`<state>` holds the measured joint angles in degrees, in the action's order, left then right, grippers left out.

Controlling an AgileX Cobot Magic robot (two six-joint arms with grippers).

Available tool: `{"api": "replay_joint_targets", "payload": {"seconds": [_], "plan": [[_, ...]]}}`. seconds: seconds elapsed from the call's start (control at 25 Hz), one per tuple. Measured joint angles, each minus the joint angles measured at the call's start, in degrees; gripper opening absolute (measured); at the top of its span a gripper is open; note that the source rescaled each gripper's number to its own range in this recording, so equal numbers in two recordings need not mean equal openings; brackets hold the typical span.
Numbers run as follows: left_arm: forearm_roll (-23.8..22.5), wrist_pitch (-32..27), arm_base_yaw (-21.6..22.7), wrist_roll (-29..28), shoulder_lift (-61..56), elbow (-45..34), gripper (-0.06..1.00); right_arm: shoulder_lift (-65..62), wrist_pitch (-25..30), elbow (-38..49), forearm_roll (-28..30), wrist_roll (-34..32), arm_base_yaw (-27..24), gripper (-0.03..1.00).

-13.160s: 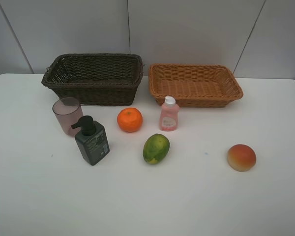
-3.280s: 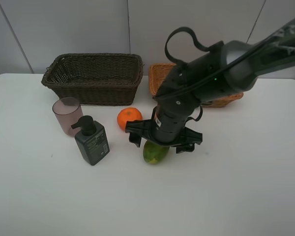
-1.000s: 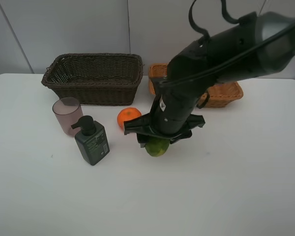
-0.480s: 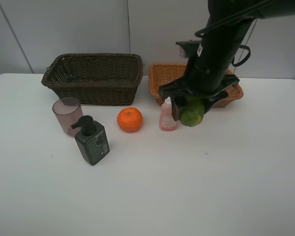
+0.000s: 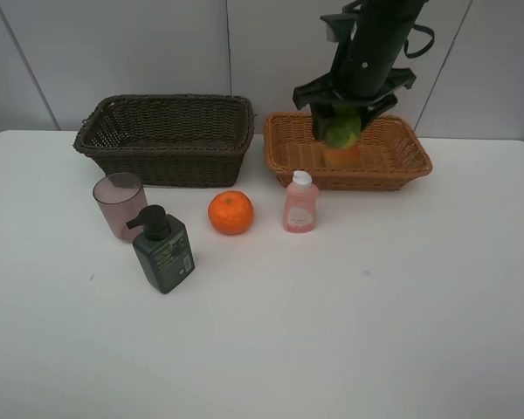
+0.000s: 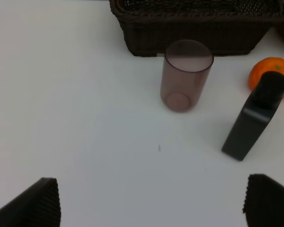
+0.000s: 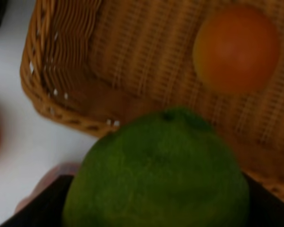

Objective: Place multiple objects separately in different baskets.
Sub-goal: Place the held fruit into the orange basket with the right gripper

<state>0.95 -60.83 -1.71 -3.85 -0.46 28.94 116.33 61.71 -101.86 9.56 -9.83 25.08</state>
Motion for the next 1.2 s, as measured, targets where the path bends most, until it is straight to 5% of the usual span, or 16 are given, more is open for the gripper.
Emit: {"api": "replay_joint_targets", "payload": {"seconds": [0.2,0.52,1.04,1.2], "plan": [[0.0,0.0,0.0,0.0,0.0,0.0,1.0,6.39,-6.79,-8.28,1.24,0.05,-1.01,0.54],[0.0,0.02,0.0,0.0,0.0,0.0,1.0,12.95,-16.67,-9.11,1.12,0.05,-2.51,0.54],[0.0,0.02,0.0,0.0,0.0,0.0,1.0,18.7,-20.04,-9.18,0.92,0.05,-3.14,0.55],[0.0,0.02,0.0,0.0,0.0,0.0,1.0,18.64,-20.04,-9.23,0.92,0.05,-3.14,0.86]]}}
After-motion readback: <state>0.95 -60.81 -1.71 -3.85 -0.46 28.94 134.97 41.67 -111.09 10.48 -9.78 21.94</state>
